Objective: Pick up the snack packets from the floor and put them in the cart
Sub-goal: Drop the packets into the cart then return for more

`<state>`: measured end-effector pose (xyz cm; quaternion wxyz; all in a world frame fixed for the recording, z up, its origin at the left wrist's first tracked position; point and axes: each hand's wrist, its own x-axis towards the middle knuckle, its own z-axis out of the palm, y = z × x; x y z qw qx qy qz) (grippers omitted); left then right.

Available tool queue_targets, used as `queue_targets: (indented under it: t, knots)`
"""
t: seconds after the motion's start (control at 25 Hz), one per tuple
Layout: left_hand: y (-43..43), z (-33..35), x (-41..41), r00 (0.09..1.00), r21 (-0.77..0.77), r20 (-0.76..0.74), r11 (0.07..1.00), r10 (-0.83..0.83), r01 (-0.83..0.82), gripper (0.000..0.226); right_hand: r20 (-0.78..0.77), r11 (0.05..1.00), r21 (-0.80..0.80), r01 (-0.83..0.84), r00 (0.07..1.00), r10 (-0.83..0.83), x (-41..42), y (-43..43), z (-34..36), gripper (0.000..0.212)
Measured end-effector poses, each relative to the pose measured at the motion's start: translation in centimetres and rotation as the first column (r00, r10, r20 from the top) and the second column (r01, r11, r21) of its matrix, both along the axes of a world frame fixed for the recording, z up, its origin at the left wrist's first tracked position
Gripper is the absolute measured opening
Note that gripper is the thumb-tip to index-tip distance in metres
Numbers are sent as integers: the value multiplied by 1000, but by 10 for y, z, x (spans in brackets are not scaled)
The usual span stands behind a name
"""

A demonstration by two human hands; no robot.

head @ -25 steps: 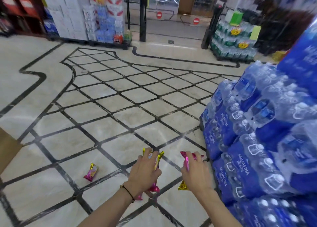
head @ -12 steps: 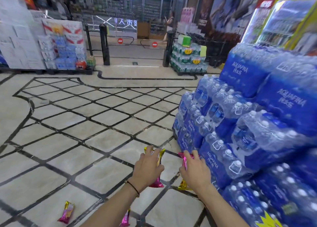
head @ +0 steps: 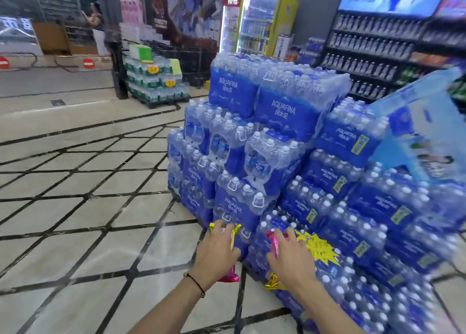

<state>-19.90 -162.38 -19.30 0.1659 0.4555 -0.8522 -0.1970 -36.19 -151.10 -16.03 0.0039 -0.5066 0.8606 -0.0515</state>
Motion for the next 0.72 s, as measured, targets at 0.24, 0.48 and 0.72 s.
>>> queue_targets:
  t: [0.24,0.48,0.72]
  knots:
    - [70,-5,-87,957,38,-9,956,-290,290,50,-17,963,-2,271,962,-271,-57,108,2,44]
    - [193,-12,-159,885,42,38,885,-464,463,54,-28,865,16,501,865,-501,-93,256,2,50]
    - [374,-21,-221,734,38,75,738,-675,674,53,5,717,12,697,717,-698,-112,457,-2,52]
